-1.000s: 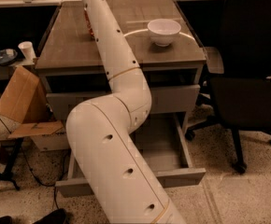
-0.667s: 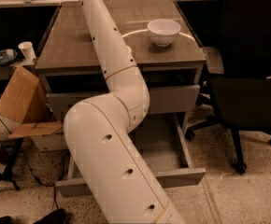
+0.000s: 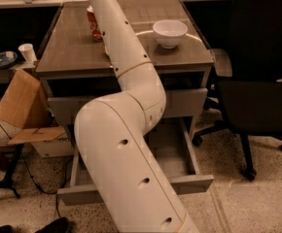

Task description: Place redbull can into middle drawer

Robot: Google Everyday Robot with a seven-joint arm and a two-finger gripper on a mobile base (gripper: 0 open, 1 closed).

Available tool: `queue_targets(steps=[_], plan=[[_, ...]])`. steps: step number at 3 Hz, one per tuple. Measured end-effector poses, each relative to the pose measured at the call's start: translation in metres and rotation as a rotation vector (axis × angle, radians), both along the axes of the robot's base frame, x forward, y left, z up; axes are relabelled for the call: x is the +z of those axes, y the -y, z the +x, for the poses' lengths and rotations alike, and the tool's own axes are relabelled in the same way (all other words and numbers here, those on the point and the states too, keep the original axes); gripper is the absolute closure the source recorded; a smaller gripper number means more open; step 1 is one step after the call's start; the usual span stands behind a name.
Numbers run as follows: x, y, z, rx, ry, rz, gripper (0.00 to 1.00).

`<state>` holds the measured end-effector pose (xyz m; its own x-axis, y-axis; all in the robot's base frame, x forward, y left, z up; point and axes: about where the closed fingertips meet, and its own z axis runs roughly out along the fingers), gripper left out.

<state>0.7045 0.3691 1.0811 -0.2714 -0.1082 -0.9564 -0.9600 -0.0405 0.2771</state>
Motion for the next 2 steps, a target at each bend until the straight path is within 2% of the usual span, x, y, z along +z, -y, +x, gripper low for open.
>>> queue_targets(steps=[2], plan=[[-0.011, 0.028, -0.005, -0.042, -0.131, -0.082, 1.00]])
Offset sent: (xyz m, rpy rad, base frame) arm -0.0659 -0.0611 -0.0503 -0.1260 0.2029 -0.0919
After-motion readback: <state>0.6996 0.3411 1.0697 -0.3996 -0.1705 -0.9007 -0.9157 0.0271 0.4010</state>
